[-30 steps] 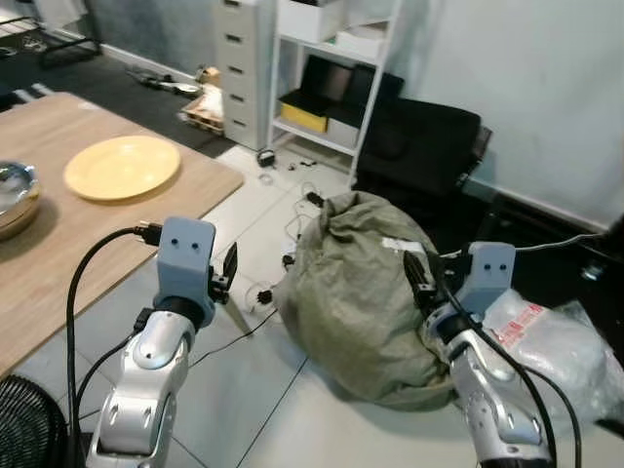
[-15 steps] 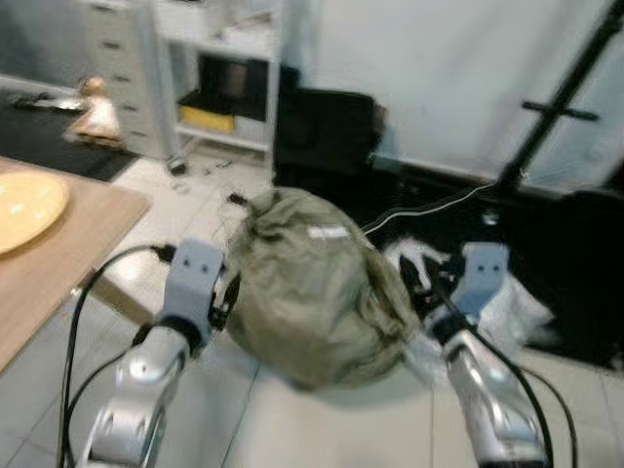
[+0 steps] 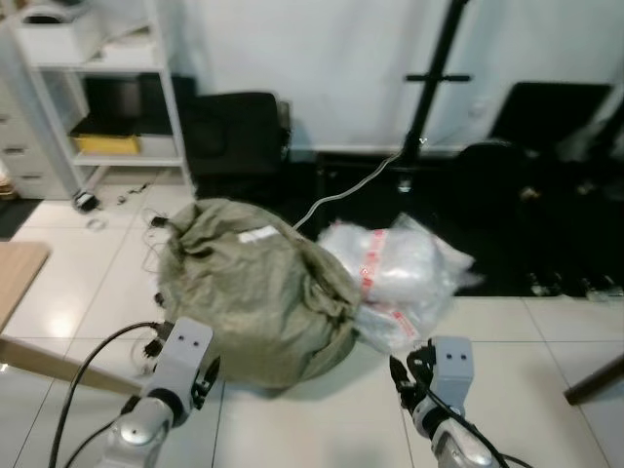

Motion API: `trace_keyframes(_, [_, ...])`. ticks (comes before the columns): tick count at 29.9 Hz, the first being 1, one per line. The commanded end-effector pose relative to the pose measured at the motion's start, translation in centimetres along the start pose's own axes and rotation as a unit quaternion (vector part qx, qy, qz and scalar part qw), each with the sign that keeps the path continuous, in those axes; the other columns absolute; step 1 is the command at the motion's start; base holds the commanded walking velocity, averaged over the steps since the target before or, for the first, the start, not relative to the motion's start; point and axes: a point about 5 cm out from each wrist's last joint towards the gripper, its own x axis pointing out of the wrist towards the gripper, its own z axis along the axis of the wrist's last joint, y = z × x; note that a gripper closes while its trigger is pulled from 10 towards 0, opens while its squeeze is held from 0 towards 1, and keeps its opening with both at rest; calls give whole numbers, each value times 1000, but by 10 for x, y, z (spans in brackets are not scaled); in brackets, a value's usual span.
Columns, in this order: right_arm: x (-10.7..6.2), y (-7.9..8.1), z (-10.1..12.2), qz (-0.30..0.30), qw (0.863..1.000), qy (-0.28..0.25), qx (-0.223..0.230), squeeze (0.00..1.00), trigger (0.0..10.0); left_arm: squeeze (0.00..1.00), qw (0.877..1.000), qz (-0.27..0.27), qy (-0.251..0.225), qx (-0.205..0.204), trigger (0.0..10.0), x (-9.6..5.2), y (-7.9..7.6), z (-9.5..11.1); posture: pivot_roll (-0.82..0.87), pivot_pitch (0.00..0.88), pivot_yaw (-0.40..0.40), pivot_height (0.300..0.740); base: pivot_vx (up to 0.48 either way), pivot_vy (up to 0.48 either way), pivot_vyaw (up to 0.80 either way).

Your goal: Setting the table

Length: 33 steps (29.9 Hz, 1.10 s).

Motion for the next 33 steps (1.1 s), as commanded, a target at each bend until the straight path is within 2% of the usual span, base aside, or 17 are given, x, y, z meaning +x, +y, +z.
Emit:
trace_keyframes(1, [-2,5,-9,4,1000,12,-4,0,10000,86,1000,-6,24,-7,10000,-3,-3,-15,-9,54,74,740,0,0,-800])
trace_keyframes(12, [-2,9,-16,1,1000,14,-7,0,10000,0,1000,-8,19,-12,10000,1,-2,-20,-12,53,74,740,0,0,-796])
trace_keyframes(15, [-2,8,-16,-2,1000,12,-6,0,10000,0,1000,-12,12,-9,10000,1,-4,-21,-16,52,77,740,0,0,-781])
trace_keyframes(22, [-2,8,-17,-4,1000,6,-16,0,10000,0,999,15,9,-31,10000,0,2,-24,-17,52,69,740,0,0,-781])
trace_keyframes(33, [-2,8,-19,-1,1000,11,-19,0,10000,0,999,14,5,-38,10000,0,1,-26,-24,48,72,740,0,0,-781])
